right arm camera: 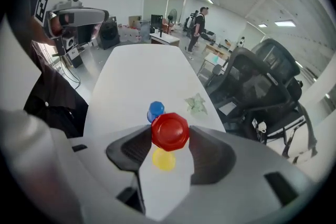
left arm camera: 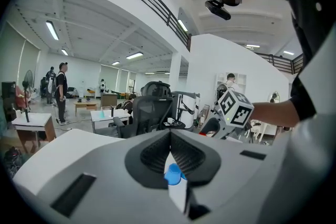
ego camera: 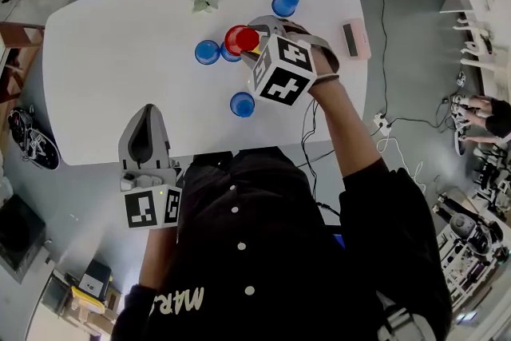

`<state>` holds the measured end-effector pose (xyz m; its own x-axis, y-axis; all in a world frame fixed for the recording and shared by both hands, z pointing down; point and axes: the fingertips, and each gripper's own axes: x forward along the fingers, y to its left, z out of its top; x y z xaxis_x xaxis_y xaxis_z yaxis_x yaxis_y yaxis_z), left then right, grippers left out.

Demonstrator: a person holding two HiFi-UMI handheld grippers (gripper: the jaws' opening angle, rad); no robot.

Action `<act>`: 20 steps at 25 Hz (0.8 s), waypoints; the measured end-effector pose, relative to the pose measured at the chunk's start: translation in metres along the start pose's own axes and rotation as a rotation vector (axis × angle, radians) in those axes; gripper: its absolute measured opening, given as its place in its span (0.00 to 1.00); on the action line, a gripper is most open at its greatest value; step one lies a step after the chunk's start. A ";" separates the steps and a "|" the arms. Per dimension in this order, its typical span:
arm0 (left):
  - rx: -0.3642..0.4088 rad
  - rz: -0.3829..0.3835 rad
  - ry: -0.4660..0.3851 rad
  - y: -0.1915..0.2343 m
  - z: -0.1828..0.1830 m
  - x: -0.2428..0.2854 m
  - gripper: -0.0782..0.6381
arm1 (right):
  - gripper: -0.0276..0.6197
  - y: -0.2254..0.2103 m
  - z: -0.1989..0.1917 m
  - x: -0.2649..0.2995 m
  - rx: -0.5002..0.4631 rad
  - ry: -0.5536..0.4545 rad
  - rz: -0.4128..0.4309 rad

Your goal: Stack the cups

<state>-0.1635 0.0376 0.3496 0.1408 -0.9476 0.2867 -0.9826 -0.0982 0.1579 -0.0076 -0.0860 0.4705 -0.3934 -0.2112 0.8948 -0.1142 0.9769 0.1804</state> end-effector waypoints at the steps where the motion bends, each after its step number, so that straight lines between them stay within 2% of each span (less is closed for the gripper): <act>1: -0.001 0.004 0.000 0.002 0.000 -0.001 0.12 | 0.39 0.004 0.008 0.004 -0.011 -0.005 0.013; 6: -0.011 0.027 0.005 0.011 -0.003 -0.008 0.12 | 0.39 0.021 0.026 0.024 -0.058 0.003 0.057; 20: -0.023 0.047 0.022 0.021 -0.010 -0.011 0.12 | 0.40 0.031 0.018 0.063 -0.069 0.045 0.076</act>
<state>-0.1844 0.0488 0.3594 0.0974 -0.9442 0.3147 -0.9851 -0.0464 0.1656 -0.0523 -0.0693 0.5246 -0.3567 -0.1360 0.9243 -0.0218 0.9903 0.1373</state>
